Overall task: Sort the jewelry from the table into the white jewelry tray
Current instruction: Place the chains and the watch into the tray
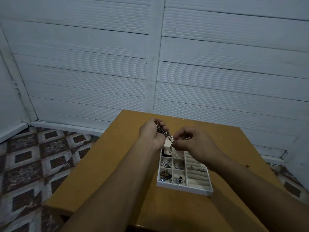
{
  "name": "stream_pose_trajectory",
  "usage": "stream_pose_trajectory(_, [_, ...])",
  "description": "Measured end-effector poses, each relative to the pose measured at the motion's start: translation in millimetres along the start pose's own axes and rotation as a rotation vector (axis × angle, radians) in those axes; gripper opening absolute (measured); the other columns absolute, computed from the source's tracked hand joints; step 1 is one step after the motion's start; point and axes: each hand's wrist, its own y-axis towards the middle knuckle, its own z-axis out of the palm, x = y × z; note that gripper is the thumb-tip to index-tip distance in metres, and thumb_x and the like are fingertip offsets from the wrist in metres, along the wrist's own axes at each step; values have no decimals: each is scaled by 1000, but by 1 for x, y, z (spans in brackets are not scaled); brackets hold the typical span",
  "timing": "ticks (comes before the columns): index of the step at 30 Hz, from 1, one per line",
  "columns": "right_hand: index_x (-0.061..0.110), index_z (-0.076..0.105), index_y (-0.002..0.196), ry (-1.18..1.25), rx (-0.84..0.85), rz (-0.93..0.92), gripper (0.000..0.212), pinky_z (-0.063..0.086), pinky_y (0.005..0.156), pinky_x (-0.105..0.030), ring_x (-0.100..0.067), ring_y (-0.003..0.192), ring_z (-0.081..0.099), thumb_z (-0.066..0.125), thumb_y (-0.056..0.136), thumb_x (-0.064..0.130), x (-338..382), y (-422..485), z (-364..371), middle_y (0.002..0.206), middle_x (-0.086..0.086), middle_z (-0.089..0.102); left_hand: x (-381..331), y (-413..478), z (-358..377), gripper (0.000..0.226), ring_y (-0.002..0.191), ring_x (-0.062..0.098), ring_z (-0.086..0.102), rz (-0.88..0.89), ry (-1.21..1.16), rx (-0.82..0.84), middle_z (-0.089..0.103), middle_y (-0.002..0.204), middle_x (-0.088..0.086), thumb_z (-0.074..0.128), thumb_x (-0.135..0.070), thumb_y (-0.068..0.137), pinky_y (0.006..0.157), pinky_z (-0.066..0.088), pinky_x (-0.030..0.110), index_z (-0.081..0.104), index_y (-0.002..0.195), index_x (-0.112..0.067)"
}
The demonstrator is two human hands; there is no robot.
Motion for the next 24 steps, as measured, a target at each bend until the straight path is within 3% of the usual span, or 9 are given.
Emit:
stream_pose_trajectory(4, [9, 68, 92, 142, 24, 46, 18, 56, 83, -49, -23, 74, 68, 72, 78, -1, -2, 1, 5, 83, -13, 71, -3, -2, 6, 26, 35, 8, 42, 65, 78, 1, 44, 53, 1, 36, -6, 98, 36, 34, 17, 44, 74, -10])
stream_pose_trajectory(10, [5, 69, 96, 215, 51, 19, 16, 59, 77, -34, -18, 73, 67, 74, 81, 7, 4, 6, 8, 84, -16, 70, 0, -11, 15, 18, 46, 12, 51, 154, 187, -3, 53, 61, 5, 37, -7, 100, 42, 45, 21, 48, 86, -7])
stream_pose_trajectory(13, [3, 69, 94, 234, 7, 11, 20, 60, 75, -35, -20, 72, 68, 77, 79, 13, 6, 10, 11, 80, -14, 70, 4, -14, 16, 14, 53, 16, 63, 165, 162, 16, 62, 77, 12, 36, -8, 102, 47, 53, 23, 48, 102, -2])
stream_pose_trajectory(17, [-1, 67, 91, 251, -29, 21, 24, 61, 75, -40, -26, 72, 68, 79, 77, 13, 6, 14, 15, 82, -21, 69, 9, -12, 10, 34, 68, 21, 73, 121, 120, 40, 67, 110, 21, 34, -15, 103, 61, 60, 31, 46, 127, 6])
stream_pose_trajectory(22, [-5, 68, 90, 219, 10, 25, 13, 58, 69, -34, -20, 64, 63, 72, 82, 4, 6, 15, 15, 72, -13, 66, 12, -18, 10, 33, 80, 25, 71, 147, 126, 48, 66, 106, 22, 31, -12, 103, 63, 58, 32, 43, 127, 8])
stream_pose_trajectory(24, [-4, 69, 88, 179, 10, 22, 8, 58, 73, -38, -20, 65, 63, 70, 82, 2, 7, 16, 13, 73, -13, 66, 12, -21, 9, 26, 85, 28, 69, 158, 131, 57, 65, 99, 22, 30, -10, 104, 65, 57, 36, 41, 122, 6])
